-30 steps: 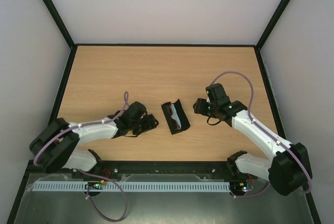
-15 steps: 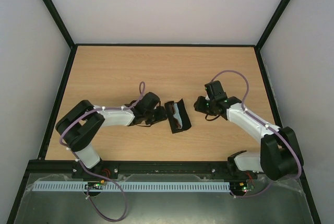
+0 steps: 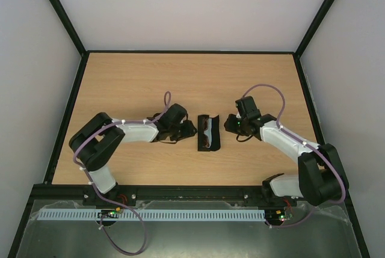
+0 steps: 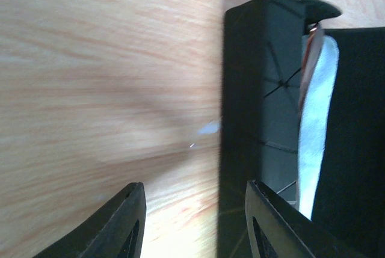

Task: Organize the sunglasses
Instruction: Adjust the sunglasses case at the center of the board, then close the sunglasses case at the center of the board.

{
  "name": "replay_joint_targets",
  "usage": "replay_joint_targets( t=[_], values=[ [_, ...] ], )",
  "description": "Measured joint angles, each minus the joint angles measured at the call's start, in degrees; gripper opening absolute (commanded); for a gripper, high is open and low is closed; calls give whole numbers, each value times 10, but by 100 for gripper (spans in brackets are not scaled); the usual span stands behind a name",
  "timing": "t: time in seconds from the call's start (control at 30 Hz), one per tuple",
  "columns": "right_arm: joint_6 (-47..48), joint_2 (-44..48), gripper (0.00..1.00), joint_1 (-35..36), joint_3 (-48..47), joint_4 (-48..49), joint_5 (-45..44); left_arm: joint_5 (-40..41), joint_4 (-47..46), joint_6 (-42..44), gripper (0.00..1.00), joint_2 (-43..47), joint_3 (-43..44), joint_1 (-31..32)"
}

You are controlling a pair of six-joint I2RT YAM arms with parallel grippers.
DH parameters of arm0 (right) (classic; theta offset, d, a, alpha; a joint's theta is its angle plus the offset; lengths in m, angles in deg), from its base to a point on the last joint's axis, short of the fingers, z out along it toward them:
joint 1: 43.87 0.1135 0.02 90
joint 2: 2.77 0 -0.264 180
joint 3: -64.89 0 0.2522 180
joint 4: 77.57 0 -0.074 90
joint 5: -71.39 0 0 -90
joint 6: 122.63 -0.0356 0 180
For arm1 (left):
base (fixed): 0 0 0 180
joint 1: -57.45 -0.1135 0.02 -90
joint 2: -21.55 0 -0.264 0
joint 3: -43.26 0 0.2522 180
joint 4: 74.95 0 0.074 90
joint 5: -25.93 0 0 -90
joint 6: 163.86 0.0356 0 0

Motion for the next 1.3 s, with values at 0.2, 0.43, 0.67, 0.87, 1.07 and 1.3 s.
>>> replay_joint_targets(
  t=[0.2, 0.43, 0.67, 0.87, 1.07, 1.3],
  values=[
    [-2, 0, 27, -1, 17, 10, 1, 10, 30, 5, 45, 30, -23, 0],
    [-2, -20, 27, -2, 27, 33, 37, 3, 29, 13, 41, 9, -3, 0],
    [-2, -46, 27, 9, 23, 51, 80, -7, 21, 19, 40, -16, 21, 1],
    [-14, -63, 26, 56, -2, 57, 91, -8, 17, 19, 40, -17, 21, 1],
    [-25, -67, 25, 81, -14, 61, 90, -12, 13, 19, 41, -19, 21, 1],
    [-26, -63, 26, 82, -18, 56, 79, 0, 32, 19, 42, 27, -15, -3]
  ],
)
